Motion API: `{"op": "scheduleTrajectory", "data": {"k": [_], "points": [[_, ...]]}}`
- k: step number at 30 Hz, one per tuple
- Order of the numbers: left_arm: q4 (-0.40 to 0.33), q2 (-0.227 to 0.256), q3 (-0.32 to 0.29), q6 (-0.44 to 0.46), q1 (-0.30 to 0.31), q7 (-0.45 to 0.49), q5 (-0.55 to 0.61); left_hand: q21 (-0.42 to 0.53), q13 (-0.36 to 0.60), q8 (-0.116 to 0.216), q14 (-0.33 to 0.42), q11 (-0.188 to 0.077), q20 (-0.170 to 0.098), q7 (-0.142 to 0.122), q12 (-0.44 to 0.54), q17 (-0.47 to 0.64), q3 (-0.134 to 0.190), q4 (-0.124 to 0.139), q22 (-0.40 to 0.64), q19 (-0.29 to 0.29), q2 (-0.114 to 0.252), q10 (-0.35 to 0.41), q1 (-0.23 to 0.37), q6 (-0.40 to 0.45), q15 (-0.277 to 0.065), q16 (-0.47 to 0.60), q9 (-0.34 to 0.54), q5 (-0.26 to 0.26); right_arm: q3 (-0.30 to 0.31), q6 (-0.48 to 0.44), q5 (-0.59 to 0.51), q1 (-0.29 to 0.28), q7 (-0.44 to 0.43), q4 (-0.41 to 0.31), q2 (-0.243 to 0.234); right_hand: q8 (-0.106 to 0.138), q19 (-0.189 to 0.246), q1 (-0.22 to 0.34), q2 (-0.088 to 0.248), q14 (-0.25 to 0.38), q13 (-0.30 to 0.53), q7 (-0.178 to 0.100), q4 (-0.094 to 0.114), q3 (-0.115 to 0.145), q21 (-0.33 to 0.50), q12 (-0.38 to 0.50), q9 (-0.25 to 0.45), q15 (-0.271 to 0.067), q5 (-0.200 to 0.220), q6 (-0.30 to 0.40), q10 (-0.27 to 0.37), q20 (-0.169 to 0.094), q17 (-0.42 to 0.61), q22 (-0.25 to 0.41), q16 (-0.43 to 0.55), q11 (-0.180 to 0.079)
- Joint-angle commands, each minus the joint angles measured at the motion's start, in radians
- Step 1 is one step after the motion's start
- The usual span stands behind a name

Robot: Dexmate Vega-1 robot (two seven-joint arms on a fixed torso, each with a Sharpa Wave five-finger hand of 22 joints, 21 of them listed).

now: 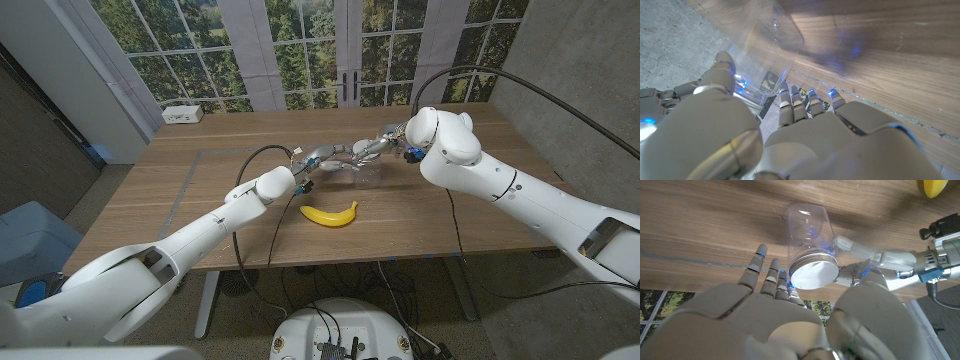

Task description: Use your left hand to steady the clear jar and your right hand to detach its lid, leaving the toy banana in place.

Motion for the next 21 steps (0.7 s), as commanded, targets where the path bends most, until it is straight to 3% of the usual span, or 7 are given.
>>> {"op": "scheduleTrajectory", "data": {"k": [1, 3, 6, 8, 12, 17, 21], "points": [[0.016, -0.007, 0.005, -0.002, -0.010, -0.001, 0.002, 0.002, 0.001, 0.007, -0.002, -0.004, 0.003, 0.014, -0.003, 0.004, 0.007, 0.006, 0.003, -0.007, 0.043, -0.002, -0.024, 0.195, 0.002, -0.001, 0.016, 0.001, -0.057, -0.024, 0.015, -0.070, -0.449, -0.063, -0.001, -0.001, 0.034, -0.004, 0.016, -0.011, 0.010, -0.028, -0.001, -0.003, 0.006, -0.008, 0.006, 0.012, -0.003, -0.006, -0.026, 0.003, 0.003, 0.003, 0.001, 0.009], [0.018, -0.007, 0.005, -0.004, -0.011, -0.003, 0.000, 0.002, 0.001, 0.007, -0.002, -0.001, 0.003, 0.014, -0.003, 0.004, 0.007, 0.005, 0.003, -0.007, 0.043, -0.003, -0.025, 0.195, 0.002, -0.001, 0.017, 0.001, -0.090, -0.030, -0.020, -0.066, -0.494, -0.048, 0.007, -0.018, 0.050, -0.001, 0.016, -0.014, 0.014, -0.037, -0.006, -0.004, 0.007, -0.013, 0.006, 0.012, -0.007, -0.044, -0.037, 0.003, 0.004, 0.003, 0.001, 0.005], [0.021, -0.009, 0.005, -0.005, -0.012, -0.004, -0.003, 0.002, 0.001, 0.006, -0.002, -0.003, 0.003, 0.014, -0.003, 0.004, 0.007, 0.005, 0.003, -0.007, 0.044, -0.003, -0.025, 0.194, 0.001, -0.001, 0.017, 0.001, -0.157, -0.062, -0.100, -0.041, -0.532, -0.021, 0.020, -0.027, 0.068, 0.014, 0.018, -0.027, 0.019, -0.014, -0.019, -0.002, 0.008, -0.018, 0.006, 0.015, -0.008, -0.069, -0.050, 0.003, 0.003, 0.003, -0.004, 0.008], [0.023, -0.009, 0.005, -0.006, -0.013, -0.003, -0.001, 0.002, 0.001, 0.006, -0.002, -0.003, 0.003, 0.014, -0.003, 0.004, 0.007, 0.005, 0.003, -0.008, 0.044, -0.002, -0.025, 0.194, 0.002, 0.000, 0.017, 0.001, -0.190, -0.084, -0.136, -0.021, -0.525, -0.005, 0.028, -0.038, 0.090, 0.028, 0.016, -0.052, 0.023, 0.008, -0.033, -0.001, 0.008, -0.037, 0.007, 0.026, -0.011, -0.101, -0.092, 0.004, -0.004, 0.002, -0.017, 0.019], [0.025, -0.010, 0.006, -0.005, -0.015, -0.003, -0.001, 0.002, 0.001, 0.005, -0.003, -0.004, 0.003, 0.014, -0.003, 0.004, 0.007, 0.004, 0.003, -0.008, 0.045, -0.002, -0.025, 0.195, 0.002, 0.000, 0.018, 0.001, -0.211, -0.091, -0.156, -0.002, -0.516, 0.022, 0.036, -0.041, 0.103, 0.037, 0.016, -0.055, 0.024, 0.013, -0.041, -0.001, 0.007, -0.045, 0.008, 0.035, -0.012, -0.115, -0.109, 0.004, -0.009, 0.001, -0.021, 0.040], [0.031, -0.011, 0.006, -0.007, -0.017, -0.002, -0.002, 0.002, 0.001, 0.004, -0.002, -0.004, 0.003, 0.014, -0.003, 0.004, 0.007, 0.004, 0.003, -0.008, 0.046, -0.002, -0.026, 0.196, 0.001, 0.000, 0.018, 0.001, -0.258, -0.113, -0.206, 0.030, -0.472, 0.035, 0.038, -0.013, 0.137, 0.056, 0.034, -0.035, 0.029, -0.067, -0.058, 0.006, 0.003, -0.029, 0.009, 0.021, -0.019, -0.046, -0.066, 0.004, -0.015, 0.000, -0.014, 0.004], [0.036, -0.013, 0.007, -0.010, -0.019, 0.001, 0.000, 0.003, 0.001, 0.003, -0.003, -0.007, 0.003, 0.013, -0.004, 0.004, 0.007, 0.003, 0.003, -0.009, 0.046, -0.004, -0.026, 0.196, 0.001, 0.000, 0.019, 0.001, -0.306, -0.155, -0.239, 0.083, -0.373, 0.046, 0.043, 0.008, 0.151, 0.032, 0.040, -0.017, 0.037, -0.112, -0.052, -0.002, -0.003, -0.017, 0.010, 0.011, -0.035, 0.015, -0.035, 0.005, -0.013, 0.000, -0.005, -0.019]]}}
